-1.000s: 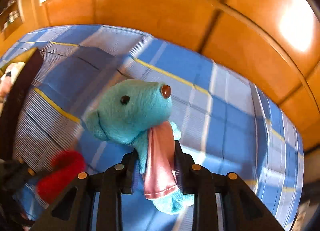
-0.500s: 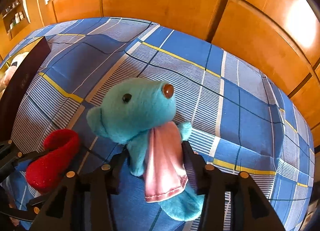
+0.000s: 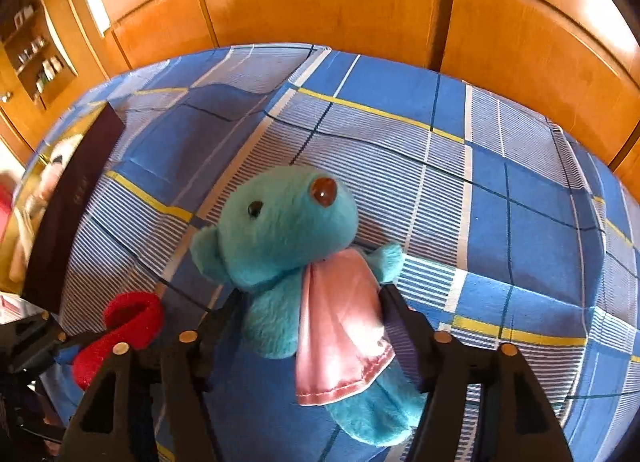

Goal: Organize soft objects
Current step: 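Lift the red cloth with the left tool while the right tool lifts the teal bear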

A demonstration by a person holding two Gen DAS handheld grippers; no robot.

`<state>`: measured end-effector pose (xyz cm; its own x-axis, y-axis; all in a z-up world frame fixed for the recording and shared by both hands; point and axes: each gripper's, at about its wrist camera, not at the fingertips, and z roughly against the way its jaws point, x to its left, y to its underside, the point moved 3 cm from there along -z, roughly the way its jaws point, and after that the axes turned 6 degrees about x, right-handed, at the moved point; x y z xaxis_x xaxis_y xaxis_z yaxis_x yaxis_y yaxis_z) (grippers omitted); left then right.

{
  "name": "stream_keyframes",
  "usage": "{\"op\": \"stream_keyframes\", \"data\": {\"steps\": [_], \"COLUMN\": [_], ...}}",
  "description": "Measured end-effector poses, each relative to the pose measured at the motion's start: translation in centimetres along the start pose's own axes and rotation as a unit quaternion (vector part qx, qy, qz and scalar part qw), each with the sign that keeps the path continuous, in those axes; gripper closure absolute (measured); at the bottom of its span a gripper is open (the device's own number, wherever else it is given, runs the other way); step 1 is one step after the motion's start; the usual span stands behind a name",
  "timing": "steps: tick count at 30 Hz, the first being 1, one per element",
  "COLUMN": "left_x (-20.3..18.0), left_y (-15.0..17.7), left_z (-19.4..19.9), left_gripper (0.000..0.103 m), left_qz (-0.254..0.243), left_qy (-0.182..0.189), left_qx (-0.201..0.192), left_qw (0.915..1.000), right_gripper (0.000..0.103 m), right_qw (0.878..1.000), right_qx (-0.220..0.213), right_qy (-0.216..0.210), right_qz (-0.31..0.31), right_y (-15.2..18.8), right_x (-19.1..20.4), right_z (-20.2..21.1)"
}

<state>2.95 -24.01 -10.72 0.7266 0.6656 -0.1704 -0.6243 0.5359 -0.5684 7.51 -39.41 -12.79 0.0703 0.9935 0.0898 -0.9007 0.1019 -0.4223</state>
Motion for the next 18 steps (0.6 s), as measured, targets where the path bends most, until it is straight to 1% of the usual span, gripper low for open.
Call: {"op": "stream_keyframes", "data": {"steps": [8, 12, 18], "left_x": [0.3, 0.4, 0.5], "left_y": [0.4, 0.5, 0.4], "left_z": [2.4, 3.8, 5.7], "left_gripper": [0.064, 0.064, 0.064], "left_qz": [0.005, 0.013, 0.015], "left_qy": [0.007, 0.009, -0.003], "left_qx": [-0.015, -0.023, -0.038], "left_qw": [0.9999, 0.9996, 0.9992], "right_gripper": [0.035, 0.035, 0.035], "right_qw": [1.0, 1.0, 1.0], "right_qx": [-0.016, -0.018, -0.019], "right_qy": [-0.012, -0.006, 0.002], "right_qz": [0.007, 0.011, 0.008], "right_y": [-0.1, -0.2, -0.4], "right_x": [0.9, 1.1, 1.1], "right_z": [0.2, 0.1, -0.1]}}
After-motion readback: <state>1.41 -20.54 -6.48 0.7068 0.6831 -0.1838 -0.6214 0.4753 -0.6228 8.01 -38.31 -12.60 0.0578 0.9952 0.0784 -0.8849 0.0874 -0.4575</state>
